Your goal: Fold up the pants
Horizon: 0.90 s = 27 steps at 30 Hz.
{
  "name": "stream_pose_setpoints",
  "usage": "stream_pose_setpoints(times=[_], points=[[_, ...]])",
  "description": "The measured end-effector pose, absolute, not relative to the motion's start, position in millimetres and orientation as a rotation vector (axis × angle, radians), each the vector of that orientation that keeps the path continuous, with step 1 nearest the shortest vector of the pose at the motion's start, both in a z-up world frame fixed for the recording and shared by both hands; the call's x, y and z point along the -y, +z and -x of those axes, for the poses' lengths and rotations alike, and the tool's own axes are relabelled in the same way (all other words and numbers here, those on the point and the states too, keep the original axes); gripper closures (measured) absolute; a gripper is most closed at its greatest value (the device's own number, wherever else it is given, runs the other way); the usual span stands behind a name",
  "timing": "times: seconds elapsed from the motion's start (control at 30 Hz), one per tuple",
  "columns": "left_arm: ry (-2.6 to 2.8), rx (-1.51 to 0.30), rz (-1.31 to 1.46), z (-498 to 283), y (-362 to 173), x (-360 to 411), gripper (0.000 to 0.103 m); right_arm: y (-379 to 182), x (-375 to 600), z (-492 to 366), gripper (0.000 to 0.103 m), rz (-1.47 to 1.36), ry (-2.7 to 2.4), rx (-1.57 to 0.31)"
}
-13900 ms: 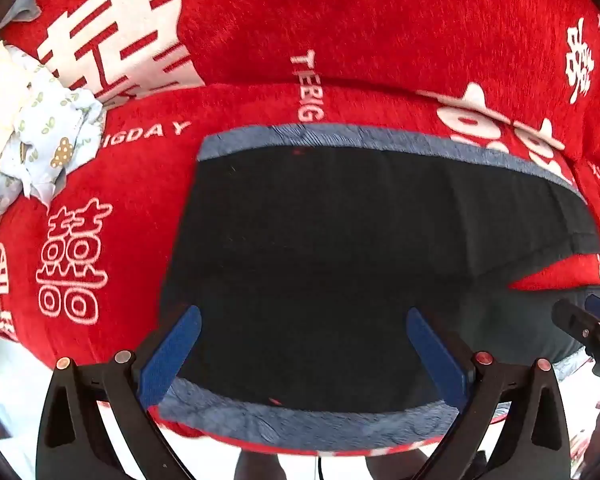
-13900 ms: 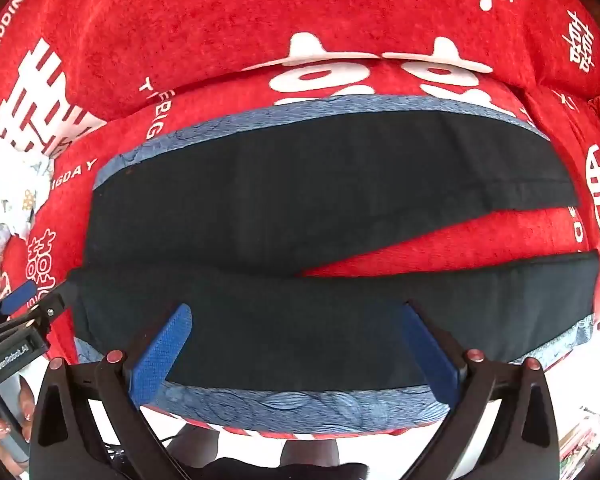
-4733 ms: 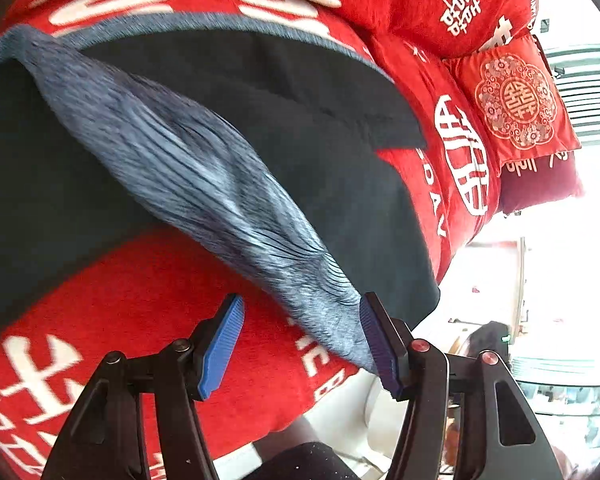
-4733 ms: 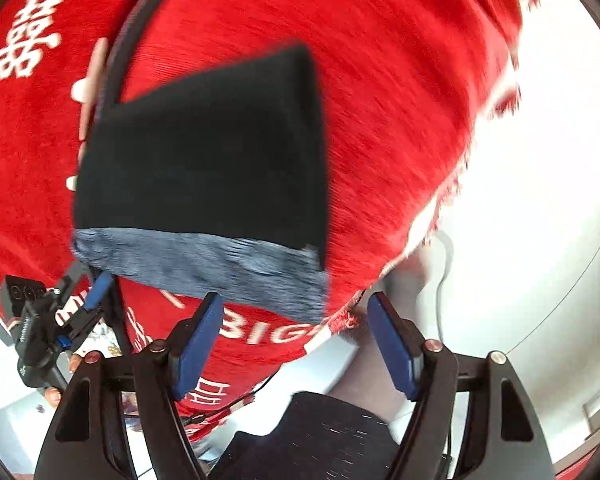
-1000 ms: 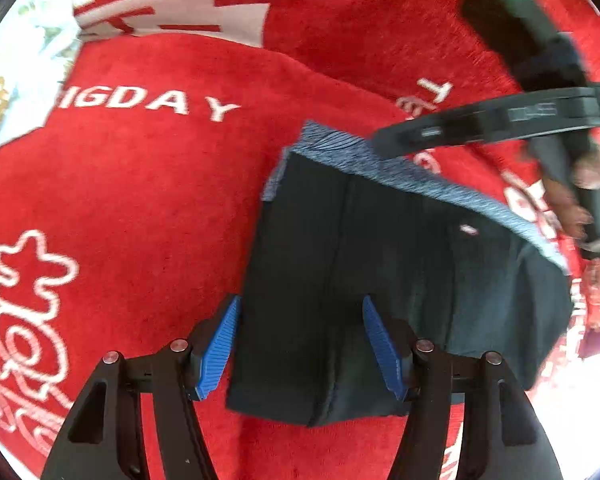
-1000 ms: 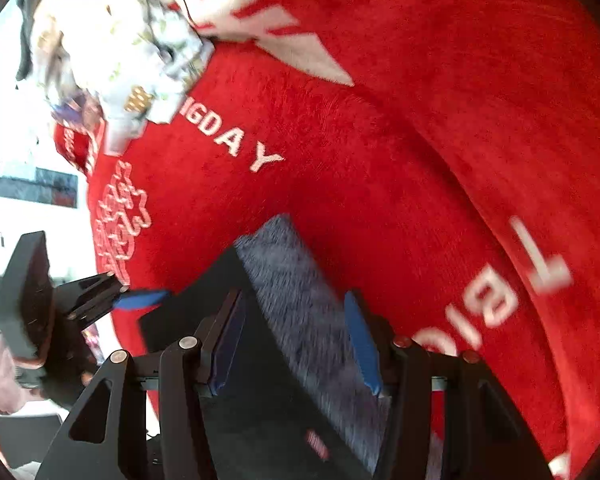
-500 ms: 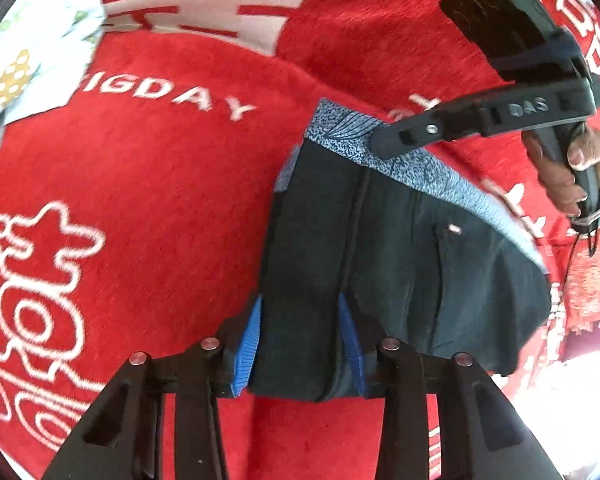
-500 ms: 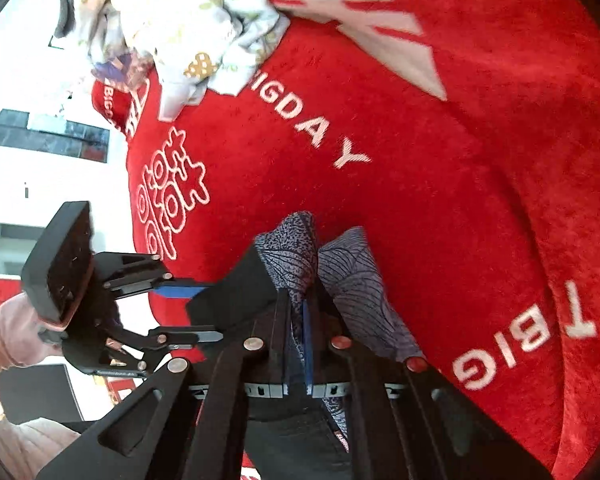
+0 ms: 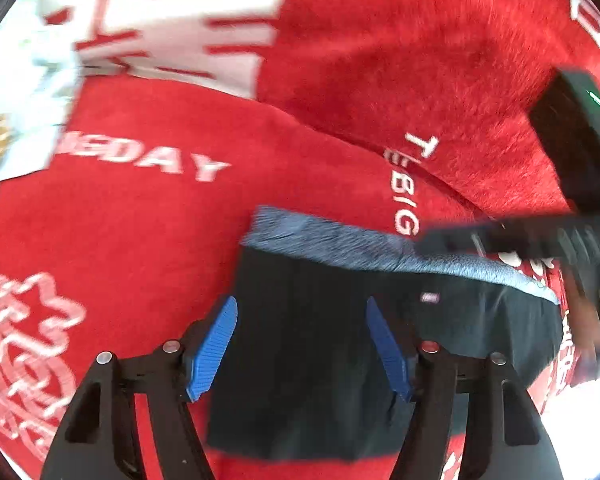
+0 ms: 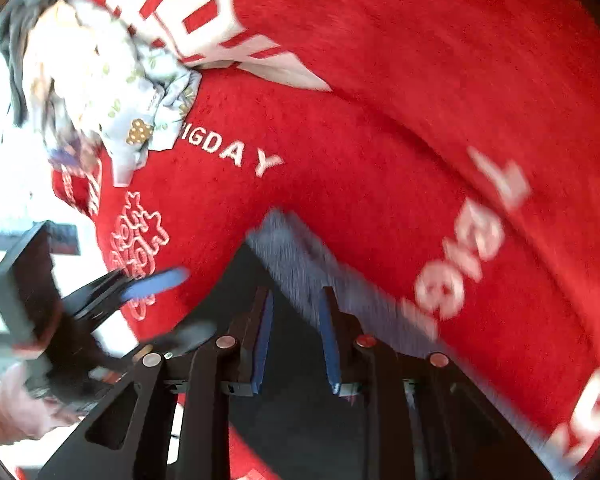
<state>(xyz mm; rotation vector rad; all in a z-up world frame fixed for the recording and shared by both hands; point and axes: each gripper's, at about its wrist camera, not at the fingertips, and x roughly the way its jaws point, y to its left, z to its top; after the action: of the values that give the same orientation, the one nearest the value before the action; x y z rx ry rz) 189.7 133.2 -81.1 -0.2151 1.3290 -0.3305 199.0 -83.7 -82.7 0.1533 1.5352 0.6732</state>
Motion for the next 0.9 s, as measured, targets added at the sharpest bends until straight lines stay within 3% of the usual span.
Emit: stream_pose_setpoints(times=[0.1, 0.13, 0.3, 0.4, 0.43, 0.47, 0.53, 0.67, 0.83, 0.9], points=[[-0.254, -1.364, 0.180, -210, -112, -111, 0.034, -103, 109, -179, 0.082, -0.105, 0.538, -1.562], [-0.218, -1.361, 0.174, -216, -119, -108, 0.029, -112, 123, -179, 0.086, -0.144, 0.488, -1.534], [-0.106, -1.385, 0.181, -242, -126, -113, 0.026, -128, 171, -200, 0.086, -0.283, 0.284, -1.457], [-0.117, -1.341, 0.065, -235, -98, -99, 0.026, -102, 207, -187, 0.081, -0.402, 0.290, -1.402], [-0.132, -1.333, 0.045, -231, -90, -94, 0.026, -91, 224, -175, 0.074, -0.461, 0.307, -1.395], [-0.158, -1.327, 0.030, -222, -80, -85, 0.026, -84, 239, -162, 0.061, -0.509, 0.314, -1.397], [-0.220, -1.330, 0.024, -202, -63, -63, 0.026, -71, 276, -124, 0.051, -0.631, 0.300, -1.395], [-0.315, -1.361, 0.033, -164, -52, -12, 0.026, -68, 340, -28, 0.051, -0.873, 0.196, -1.416], [-0.348, -1.451, -0.047, -124, -88, 39, 0.026, -96, 396, 62, 0.051, -1.140, 0.033, -1.418], [-0.349, -1.403, -0.093, -114, -91, 38, 0.026, -109, 399, 74, 0.051, -1.177, 0.015, -1.397]])
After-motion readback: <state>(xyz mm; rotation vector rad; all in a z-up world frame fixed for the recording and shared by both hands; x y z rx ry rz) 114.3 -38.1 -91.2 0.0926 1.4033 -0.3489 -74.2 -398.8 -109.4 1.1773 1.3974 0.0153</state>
